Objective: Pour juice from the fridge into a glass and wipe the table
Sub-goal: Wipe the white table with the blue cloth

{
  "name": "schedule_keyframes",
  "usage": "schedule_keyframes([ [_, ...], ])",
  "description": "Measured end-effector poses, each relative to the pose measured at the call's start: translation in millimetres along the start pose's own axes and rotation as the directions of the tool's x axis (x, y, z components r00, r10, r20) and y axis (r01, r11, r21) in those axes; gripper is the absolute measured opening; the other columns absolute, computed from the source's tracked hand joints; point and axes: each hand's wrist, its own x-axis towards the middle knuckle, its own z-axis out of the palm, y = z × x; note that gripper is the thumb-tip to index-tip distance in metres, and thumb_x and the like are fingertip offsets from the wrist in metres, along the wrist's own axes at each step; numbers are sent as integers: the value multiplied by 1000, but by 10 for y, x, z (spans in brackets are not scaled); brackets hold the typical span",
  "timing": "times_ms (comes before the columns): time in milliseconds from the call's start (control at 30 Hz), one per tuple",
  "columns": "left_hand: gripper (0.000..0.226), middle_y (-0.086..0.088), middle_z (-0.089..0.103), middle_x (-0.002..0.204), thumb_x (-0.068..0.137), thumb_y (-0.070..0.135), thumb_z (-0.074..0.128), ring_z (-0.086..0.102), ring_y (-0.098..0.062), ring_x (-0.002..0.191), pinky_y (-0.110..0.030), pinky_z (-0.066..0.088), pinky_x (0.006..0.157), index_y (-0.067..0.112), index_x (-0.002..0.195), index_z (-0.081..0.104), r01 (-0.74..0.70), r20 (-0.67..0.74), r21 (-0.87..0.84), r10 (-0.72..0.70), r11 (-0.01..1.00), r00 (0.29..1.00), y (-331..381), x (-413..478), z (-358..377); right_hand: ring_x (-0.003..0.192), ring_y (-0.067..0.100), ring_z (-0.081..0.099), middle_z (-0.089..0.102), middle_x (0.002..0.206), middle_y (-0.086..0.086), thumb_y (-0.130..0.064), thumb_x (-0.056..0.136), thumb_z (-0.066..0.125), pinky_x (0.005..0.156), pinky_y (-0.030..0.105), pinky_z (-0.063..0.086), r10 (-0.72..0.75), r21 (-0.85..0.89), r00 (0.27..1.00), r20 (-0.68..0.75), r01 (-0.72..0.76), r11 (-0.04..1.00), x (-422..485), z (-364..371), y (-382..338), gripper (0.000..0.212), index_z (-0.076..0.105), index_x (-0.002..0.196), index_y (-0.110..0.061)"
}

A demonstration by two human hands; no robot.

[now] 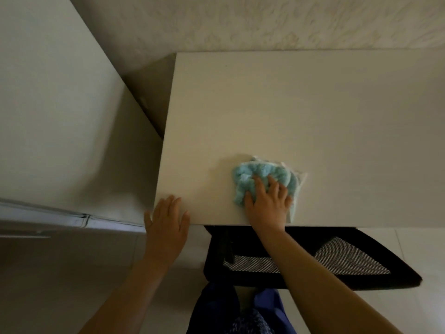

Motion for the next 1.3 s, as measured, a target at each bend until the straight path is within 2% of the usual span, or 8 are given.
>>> schedule_keyframes([
  [267,65,-9,31,153,91,46,18,26,-26,142,-55,17,113,14,145,35,30,25,-19,-29,999,999,-343,17,-68,131,37,26,34,146,8,-49,87,42,104,55,20,-329,-20,940,89,332,943,-380,338,-938,52,40,135,-30],
  [367,72,-6,29,154,87,51,9,25,-25,142,-55,16,114,16,146,33,17,41,-51,-15,999,999,-415,9,-67,128,35,32,39,143,8,-45,88,45,103,51,26,-362,-21,930,60,364,931,-372,308,-937,47,44,132,-28],
  [700,68,-15,38,148,88,46,19,33,-33,137,-55,23,109,8,136,47,-38,16,-147,40,988,999,-288,74,-196,114,35,43,50,129,10,-26,84,55,92,45,38,-447,-10,888,105,450,893,-378,143,-705,43,49,126,-22],
  [800,54,-20,43,144,89,32,36,38,-37,133,-60,29,104,1,131,51,-81,-25,-196,78,977,997,-107,132,-224,115,33,42,50,128,7,-26,84,52,93,42,35,-408,67,909,86,404,912,-378,61,-514,40,50,125,-24],
  [900,41,-22,44,142,89,14,55,41,-40,131,-61,31,103,-1,127,55,-111,-65,-255,98,960,993,148,196,-192,113,32,45,55,124,6,-22,85,53,93,41,37,-286,229,958,-5,279,933,-342,-103,-265,38,56,122,-22],
  [1067,37,-17,42,145,90,7,58,39,-36,132,-54,29,108,5,127,56,-155,-64,-317,142,936,988,715,262,-57,107,34,48,57,121,10,-16,84,58,93,42,40,-113,409,982,-150,165,898,-193,-536,265,37,59,121,-14],
  [1167,36,-15,41,146,92,8,55,38,-32,134,-47,28,111,6,128,55,-183,-50,-395,178,900,983,1149,249,16,108,33,47,57,121,10,-18,85,58,94,42,40,-62,447,978,-198,146,883,-118,-843,766,36,58,121,-14],
  [1300,36,-16,42,145,93,8,55,39,-32,133,-46,32,109,6,129,55,-225,-40,-362,226,905,973,1862,210,146,111,32,46,56,124,10,-19,87,58,97,41,39,4,471,971,-240,113,875,-86,-1272,1611,36,58,122,-15],
])
